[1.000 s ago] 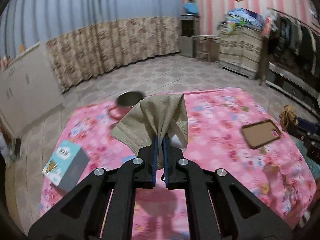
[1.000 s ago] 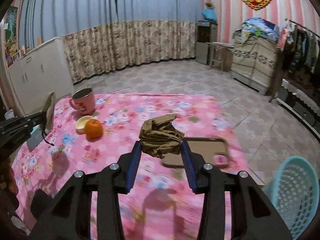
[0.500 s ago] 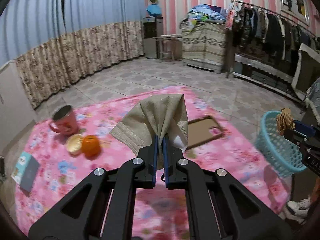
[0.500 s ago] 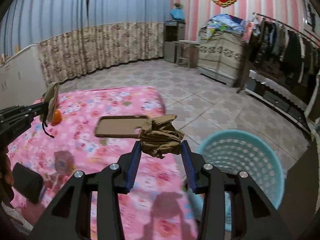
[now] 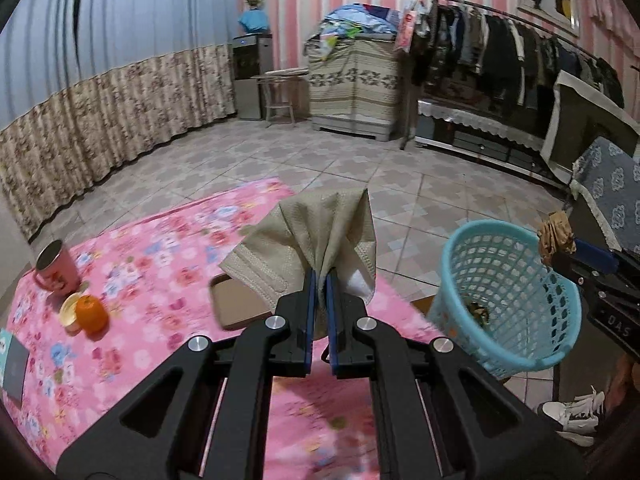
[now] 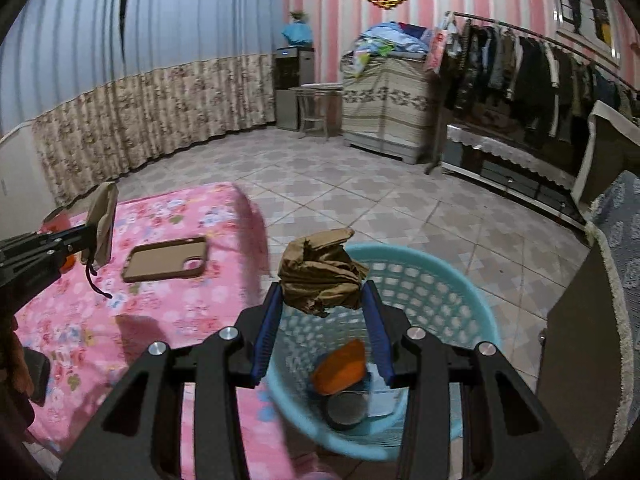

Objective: Collect trash
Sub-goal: 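Carry grey cloth and brown cloth over the blue wastebasket and open both tools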

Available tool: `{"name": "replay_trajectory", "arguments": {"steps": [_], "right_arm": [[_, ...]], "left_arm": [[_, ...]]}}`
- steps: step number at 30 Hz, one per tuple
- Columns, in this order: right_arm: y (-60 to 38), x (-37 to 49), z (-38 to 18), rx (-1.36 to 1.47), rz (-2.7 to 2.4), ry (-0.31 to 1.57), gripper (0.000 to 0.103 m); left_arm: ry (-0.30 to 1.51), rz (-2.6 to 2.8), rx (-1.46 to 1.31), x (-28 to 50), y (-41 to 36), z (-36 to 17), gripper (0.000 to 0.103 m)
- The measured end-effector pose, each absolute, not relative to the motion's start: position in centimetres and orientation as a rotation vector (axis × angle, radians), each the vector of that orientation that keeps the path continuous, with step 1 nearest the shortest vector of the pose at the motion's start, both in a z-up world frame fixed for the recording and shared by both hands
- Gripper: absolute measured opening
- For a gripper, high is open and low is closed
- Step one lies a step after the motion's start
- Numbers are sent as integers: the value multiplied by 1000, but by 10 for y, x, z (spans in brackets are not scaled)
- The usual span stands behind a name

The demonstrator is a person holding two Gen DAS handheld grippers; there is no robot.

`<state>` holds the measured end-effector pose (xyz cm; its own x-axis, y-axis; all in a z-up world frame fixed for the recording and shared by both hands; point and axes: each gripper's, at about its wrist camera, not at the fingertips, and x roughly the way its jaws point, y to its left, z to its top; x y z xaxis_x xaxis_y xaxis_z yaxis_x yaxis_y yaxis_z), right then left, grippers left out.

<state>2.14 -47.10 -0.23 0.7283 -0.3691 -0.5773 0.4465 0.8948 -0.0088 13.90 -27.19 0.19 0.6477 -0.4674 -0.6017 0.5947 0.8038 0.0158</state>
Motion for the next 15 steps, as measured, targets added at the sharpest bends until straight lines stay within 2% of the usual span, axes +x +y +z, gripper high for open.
{"name": "replay_trajectory", "arguments": {"steps": [15], "right_arm": [[-536, 4, -15, 203, -564, 641, 41]], "left_arm": [[678, -825, 258, 113, -397, -18, 4]]}}
